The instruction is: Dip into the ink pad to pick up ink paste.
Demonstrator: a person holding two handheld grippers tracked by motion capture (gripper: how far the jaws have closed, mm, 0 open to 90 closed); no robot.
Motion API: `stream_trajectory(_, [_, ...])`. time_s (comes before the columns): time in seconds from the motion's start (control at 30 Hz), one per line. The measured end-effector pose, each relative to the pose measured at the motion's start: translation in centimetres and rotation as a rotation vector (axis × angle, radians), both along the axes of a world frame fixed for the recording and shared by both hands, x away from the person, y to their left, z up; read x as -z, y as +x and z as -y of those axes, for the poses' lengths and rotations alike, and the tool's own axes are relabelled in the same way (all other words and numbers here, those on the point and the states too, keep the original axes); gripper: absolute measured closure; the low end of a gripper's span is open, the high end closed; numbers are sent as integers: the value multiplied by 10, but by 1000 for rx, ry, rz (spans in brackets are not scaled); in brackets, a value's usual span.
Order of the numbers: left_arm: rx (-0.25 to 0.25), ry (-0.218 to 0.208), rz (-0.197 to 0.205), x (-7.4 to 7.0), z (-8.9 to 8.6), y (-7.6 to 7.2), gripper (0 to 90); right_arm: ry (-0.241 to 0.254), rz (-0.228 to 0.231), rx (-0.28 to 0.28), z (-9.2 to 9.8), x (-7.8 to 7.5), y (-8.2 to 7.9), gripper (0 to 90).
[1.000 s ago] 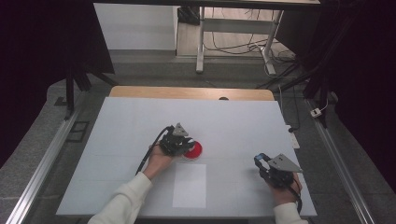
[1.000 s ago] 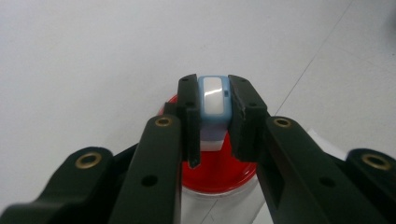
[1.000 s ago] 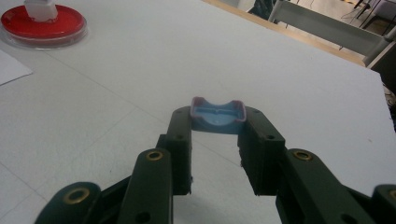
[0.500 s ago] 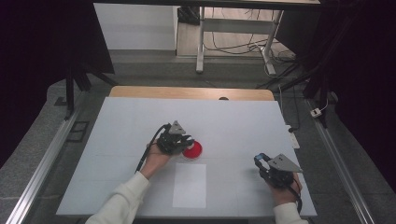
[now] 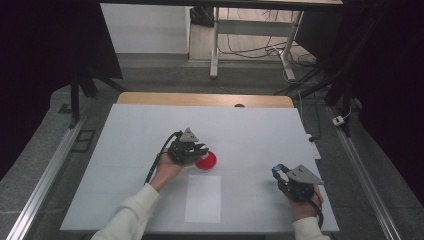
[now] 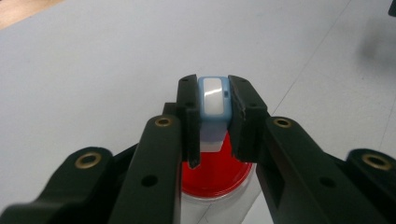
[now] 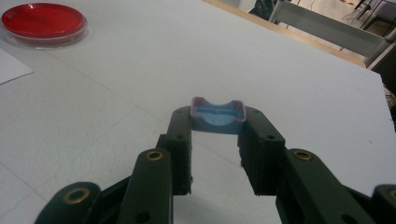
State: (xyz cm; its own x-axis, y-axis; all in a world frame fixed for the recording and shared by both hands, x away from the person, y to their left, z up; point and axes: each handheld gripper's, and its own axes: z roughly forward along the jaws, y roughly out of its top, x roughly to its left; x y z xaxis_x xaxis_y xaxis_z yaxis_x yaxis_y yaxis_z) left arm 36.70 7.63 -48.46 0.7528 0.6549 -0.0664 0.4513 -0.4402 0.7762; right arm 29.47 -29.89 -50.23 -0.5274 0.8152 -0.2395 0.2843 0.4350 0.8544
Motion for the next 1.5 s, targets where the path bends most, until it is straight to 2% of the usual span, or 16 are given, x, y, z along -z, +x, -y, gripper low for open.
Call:
stream_trajectory(0.33, [-7,34,-14,9,3,4,757,1,0,-2,0,0,0,657])
stream_trajectory(0.6, [-31,55,-12,10,0,5,757,1,0,-2,0,0,0,657])
stream_trajectory(0.8, [-29,69,-22,13,-1,7,757,1,-1,-2,0,1,1,657])
stream_trajectory(1.0, [-31,64,-22,14,0,7,758,2,-2,-2,0,1,1,657])
stream_trajectory(1.5, [-31,86,-18,17,3,7,760,-3,-4,-5,-1,1,0,657])
